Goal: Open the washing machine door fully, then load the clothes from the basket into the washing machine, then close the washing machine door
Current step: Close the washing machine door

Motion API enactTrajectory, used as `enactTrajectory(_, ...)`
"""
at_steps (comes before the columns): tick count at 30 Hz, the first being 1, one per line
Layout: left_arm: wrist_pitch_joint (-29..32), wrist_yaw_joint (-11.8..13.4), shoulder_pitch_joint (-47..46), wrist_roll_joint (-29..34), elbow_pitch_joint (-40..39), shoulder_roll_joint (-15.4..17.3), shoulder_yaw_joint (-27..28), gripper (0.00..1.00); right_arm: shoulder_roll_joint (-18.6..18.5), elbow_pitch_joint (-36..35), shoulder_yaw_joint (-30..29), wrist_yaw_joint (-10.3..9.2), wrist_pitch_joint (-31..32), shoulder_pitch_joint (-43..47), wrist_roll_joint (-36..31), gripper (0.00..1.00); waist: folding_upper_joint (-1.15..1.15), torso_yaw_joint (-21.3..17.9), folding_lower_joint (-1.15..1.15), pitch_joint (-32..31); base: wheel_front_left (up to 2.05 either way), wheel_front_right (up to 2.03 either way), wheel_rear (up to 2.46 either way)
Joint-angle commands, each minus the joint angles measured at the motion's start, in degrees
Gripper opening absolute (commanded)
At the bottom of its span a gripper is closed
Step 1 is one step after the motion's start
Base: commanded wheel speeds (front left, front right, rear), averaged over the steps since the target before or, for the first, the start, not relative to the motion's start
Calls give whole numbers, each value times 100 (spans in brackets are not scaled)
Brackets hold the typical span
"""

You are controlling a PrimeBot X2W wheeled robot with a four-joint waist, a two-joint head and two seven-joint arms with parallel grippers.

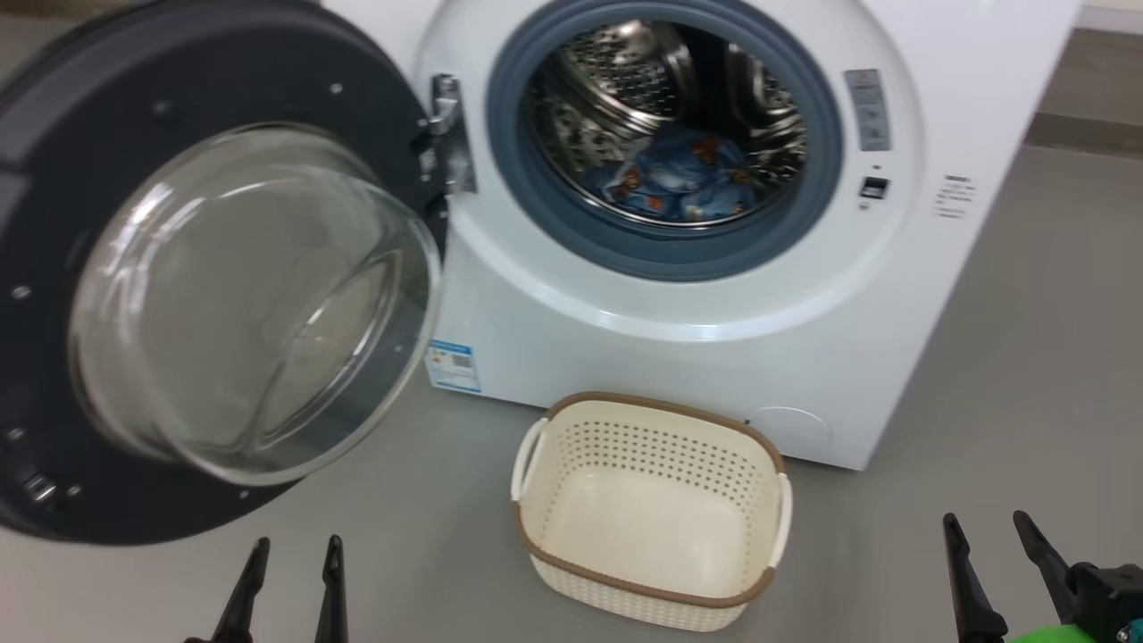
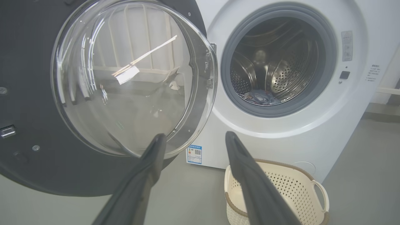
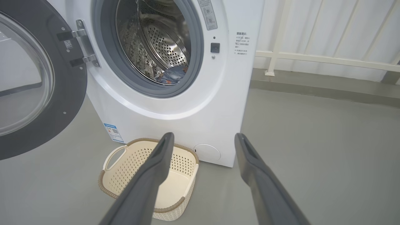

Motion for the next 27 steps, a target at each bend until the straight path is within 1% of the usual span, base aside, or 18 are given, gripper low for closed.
enactTrajectory(1,-16,37,-173,11,-166,84,172,100,-88,-135,159,25,-55,-232,5,100,0,628,0,-43,0,0,0)
enactTrajectory(5,-10,51,-186,-21,-134,93,179,100,-80,-126,175,25,-68,-235,17,100,0,904,0,-46,0,0,0)
enactTrajectory(8,-14,101,-162,-54,-162,93,225,100,-75,-102,279,25,-49,-300,15,100,0,1013,0,-3,0,0,0)
enactTrajectory(16,-28,198,-63,-84,-263,53,308,100,-89,-17,445,25,-11,-446,1,100,0,1060,0,65,0,0,0)
enactTrajectory(27,-35,223,25,-81,-326,40,336,100,-124,42,550,25,4,-489,16,100,0,1034,0,28,0,0,0)
